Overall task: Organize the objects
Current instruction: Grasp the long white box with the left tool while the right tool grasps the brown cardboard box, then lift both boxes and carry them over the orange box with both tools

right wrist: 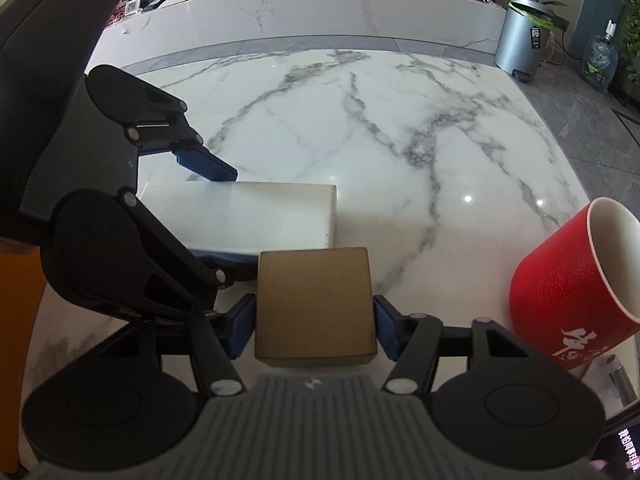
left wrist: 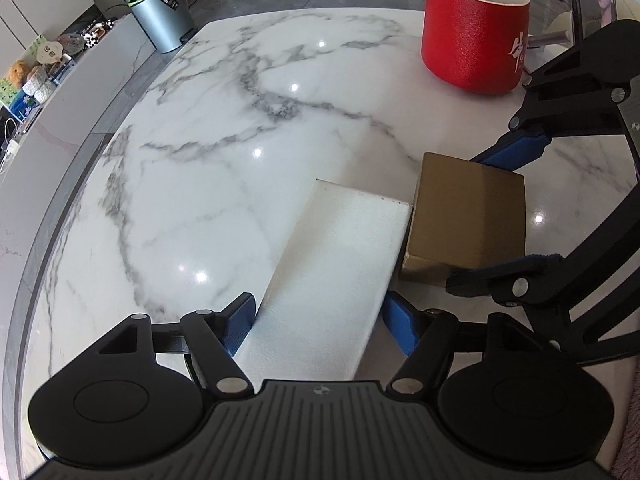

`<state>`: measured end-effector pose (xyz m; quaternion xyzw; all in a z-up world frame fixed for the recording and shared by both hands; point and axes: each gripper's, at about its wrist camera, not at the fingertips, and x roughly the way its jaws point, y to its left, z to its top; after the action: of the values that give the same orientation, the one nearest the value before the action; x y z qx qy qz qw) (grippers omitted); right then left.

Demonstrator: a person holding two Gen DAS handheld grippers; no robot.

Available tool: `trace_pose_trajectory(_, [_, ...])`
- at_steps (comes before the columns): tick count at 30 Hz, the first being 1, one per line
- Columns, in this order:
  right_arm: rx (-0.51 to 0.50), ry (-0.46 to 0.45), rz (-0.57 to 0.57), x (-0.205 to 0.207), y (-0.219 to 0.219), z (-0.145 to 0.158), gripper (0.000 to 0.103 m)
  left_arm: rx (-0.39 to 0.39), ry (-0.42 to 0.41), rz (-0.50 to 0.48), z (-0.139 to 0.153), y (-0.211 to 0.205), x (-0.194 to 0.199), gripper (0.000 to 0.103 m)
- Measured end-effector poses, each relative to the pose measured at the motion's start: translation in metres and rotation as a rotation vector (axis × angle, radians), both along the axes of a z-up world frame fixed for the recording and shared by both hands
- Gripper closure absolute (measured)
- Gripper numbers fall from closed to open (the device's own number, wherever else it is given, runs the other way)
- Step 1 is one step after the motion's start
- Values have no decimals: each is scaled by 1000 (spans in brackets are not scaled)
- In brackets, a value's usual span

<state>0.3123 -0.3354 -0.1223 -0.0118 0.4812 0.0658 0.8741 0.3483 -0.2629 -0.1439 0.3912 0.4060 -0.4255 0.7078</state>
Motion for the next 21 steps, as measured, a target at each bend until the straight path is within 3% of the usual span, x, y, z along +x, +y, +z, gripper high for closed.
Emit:
trace_pose_trajectory(7, [-2, 25, 25, -23, 4, 1, 42, 20, 27, 46, 2, 20, -27, 27])
trace_pose_trajectory(14, [17, 74, 63, -57, 15, 3, 42, 93, 92, 70, 5, 46, -69, 28])
trace_pose_trajectory(21, [48, 103, 32, -85, 17, 1, 42, 137, 135, 172, 6, 62, -99, 27])
